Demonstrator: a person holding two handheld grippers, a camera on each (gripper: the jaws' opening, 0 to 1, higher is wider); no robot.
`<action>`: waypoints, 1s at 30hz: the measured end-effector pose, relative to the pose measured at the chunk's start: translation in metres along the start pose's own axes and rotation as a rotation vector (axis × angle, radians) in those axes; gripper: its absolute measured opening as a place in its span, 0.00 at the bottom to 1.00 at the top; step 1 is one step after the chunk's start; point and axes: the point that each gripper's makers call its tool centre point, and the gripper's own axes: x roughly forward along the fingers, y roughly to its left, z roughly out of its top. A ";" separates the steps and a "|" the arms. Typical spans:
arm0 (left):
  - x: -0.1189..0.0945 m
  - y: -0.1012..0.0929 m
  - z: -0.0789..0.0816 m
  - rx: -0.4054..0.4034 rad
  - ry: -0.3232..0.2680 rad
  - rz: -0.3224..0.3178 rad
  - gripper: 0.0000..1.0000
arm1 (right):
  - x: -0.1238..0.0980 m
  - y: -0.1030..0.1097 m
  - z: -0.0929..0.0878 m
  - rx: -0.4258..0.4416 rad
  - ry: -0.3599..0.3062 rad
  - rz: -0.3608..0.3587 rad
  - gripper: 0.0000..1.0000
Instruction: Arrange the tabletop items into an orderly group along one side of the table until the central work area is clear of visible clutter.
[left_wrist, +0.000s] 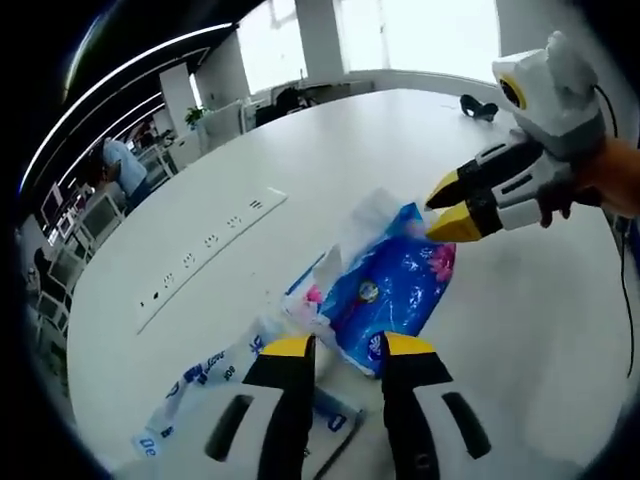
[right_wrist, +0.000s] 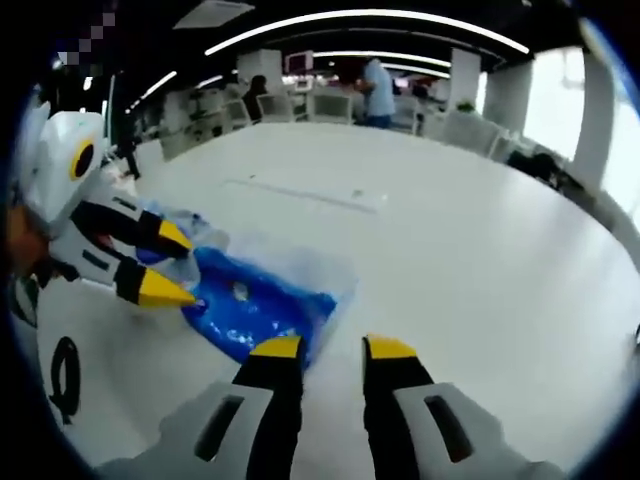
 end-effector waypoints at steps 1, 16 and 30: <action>0.000 -0.001 -0.001 0.001 0.004 -0.002 0.24 | -0.001 0.002 -0.001 0.002 0.001 0.003 0.13; -0.004 0.006 0.006 0.034 -0.007 0.032 0.25 | -0.009 0.007 -0.010 -0.001 0.021 -0.018 0.07; -0.032 0.007 0.021 0.058 -0.046 0.058 0.33 | -0.032 0.014 0.009 0.031 -0.064 -0.038 0.23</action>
